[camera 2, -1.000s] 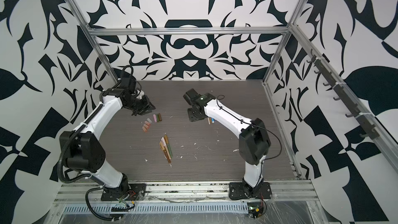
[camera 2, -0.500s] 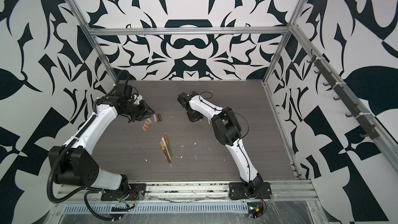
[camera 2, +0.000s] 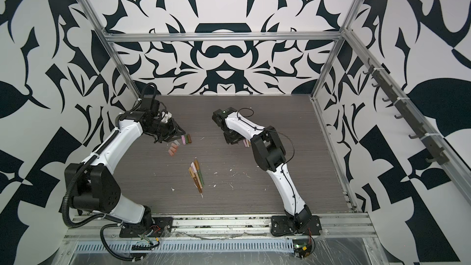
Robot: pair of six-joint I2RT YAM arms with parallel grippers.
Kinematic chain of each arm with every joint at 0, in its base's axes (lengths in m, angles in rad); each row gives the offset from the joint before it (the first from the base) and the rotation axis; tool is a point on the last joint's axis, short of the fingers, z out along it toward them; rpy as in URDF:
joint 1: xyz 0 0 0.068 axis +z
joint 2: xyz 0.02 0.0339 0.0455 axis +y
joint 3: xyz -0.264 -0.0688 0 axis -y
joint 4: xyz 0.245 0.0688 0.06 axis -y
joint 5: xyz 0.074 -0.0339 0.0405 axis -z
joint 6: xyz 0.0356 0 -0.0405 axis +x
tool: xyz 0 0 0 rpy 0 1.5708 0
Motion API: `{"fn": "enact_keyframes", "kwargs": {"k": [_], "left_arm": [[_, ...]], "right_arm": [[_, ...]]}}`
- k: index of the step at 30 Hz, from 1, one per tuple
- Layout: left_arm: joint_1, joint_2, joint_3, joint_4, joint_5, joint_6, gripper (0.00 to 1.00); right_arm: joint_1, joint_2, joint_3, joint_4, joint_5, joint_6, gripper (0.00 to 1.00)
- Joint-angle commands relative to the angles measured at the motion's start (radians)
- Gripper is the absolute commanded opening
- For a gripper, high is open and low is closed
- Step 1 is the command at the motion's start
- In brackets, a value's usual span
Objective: Remove pen caps from pens
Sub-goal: Place the pen at the center of the table, then pick up the pen from the bottom-center of the table.
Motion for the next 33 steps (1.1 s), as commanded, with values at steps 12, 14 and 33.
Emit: {"fn": "enact_keyframes", "kwargs": {"k": [12, 14, 33], "left_arm": [[0.005, -0.036, -0.047, 0.024, 0.075, -0.056, 0.32], [0.009, -0.039, -0.078, 0.080, 0.106, -0.101, 0.32], [0.017, -0.071, -0.124, 0.146, 0.119, -0.201, 0.32]], "right_arm": [[0.015, -0.248, -0.146, 0.049, -0.182, 0.027, 0.34], [0.047, -0.324, -0.237, 0.113, -0.268, 0.026, 0.33], [0.674, -0.768, -0.819, 0.861, 0.155, 0.158, 0.93]]}}
